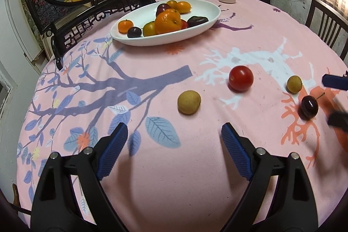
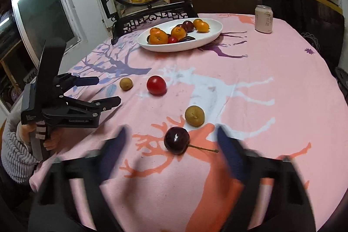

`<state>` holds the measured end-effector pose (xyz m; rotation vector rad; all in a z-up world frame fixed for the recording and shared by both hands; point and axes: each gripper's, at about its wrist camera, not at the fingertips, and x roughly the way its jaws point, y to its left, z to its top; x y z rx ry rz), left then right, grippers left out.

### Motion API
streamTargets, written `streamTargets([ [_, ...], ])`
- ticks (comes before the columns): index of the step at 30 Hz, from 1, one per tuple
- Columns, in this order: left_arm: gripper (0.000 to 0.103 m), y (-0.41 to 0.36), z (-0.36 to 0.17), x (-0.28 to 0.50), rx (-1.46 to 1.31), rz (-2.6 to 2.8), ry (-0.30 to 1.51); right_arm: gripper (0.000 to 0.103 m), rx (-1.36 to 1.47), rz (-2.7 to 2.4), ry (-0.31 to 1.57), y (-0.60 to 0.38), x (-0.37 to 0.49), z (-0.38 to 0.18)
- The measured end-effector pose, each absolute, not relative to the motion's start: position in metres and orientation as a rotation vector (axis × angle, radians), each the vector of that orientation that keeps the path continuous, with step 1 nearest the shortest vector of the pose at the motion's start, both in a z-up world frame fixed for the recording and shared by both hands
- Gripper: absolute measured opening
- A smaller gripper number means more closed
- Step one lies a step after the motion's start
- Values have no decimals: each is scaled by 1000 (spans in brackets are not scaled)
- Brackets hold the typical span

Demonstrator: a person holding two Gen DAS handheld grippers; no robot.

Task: Organize fruits
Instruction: 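Move both tools back toward the remaining fruits on the cloth, then grasp brown round fruit with left tool while right tool grasps dark cherry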

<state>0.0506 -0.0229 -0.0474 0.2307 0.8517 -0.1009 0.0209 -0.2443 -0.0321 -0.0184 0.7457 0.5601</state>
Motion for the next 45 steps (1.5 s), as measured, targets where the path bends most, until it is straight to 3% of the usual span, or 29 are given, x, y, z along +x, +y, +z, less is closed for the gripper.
streamTargets([
  [3, 90, -25, -50, 52, 237, -102, 863, 46, 23, 577, 794, -247, 28, -38],
  [9, 90, -26, -53, 53, 245, -104, 870, 45, -47, 573, 832, -233, 28, -42],
  [11, 90, -25, -53, 53, 240, -106, 874, 42, -61, 560, 860, -230, 33, -46],
  [13, 90, -24, -53, 55, 233, -107, 878, 32, -50, 558, 890, -231, 37, -50],
  [25, 89, -24, -49, 80, 171, -122, 866, 29, 44, 604, 923, -241, 45, -54],
  [36, 34, -34, -55, 88, 165, -228, 876, 29, 63, 613, 927, -243, 46, -55],
  [42, 24, -34, -53, 78, 158, -233, 878, 29, 91, 617, 931, -246, 48, -55],
  [45, 24, -29, -43, 76, 135, -215, 856, 29, 97, 610, 925, -248, 48, -54],
])
